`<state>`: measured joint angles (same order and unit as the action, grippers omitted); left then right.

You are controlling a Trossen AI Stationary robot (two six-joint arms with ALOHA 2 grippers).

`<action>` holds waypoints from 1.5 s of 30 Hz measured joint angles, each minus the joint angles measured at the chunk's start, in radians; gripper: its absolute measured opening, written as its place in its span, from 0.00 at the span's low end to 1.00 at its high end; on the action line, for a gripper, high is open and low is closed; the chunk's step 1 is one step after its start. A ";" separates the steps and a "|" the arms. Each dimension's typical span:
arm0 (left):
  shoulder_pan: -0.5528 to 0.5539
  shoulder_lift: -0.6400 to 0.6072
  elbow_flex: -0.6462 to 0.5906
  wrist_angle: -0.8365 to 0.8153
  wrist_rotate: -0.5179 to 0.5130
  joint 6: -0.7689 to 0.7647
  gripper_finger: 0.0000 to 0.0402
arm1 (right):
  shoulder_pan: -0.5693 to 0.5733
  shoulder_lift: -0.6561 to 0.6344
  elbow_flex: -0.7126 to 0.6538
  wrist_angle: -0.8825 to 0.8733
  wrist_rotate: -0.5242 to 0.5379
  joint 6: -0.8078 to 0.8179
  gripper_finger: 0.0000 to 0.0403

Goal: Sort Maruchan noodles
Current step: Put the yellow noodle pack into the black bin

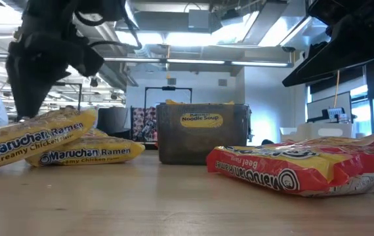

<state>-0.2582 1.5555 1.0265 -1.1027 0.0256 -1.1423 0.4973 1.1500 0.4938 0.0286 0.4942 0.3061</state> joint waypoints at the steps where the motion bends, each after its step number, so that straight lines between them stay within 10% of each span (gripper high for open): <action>1: -0.006 0.000 -0.010 0.040 0.000 0.006 0.47 | 0.000 0.000 0.000 0.001 0.000 0.000 0.56; 12: -0.079 0.016 -0.016 0.605 0.117 0.141 0.47 | 0.000 0.000 0.000 0.000 -0.001 0.002 0.56; 27: -0.208 0.040 -0.016 0.452 -0.092 -0.292 0.47 | 0.001 0.000 0.001 0.160 -0.172 0.025 0.56; 45: -0.328 0.281 -0.015 1.110 -0.221 0.083 0.47 | 0.169 0.040 0.001 0.233 -0.102 0.269 0.56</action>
<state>-0.5864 1.8370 1.0119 0.0073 -0.1959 -1.0592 0.6667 1.1901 0.4946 0.2620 0.3920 0.5747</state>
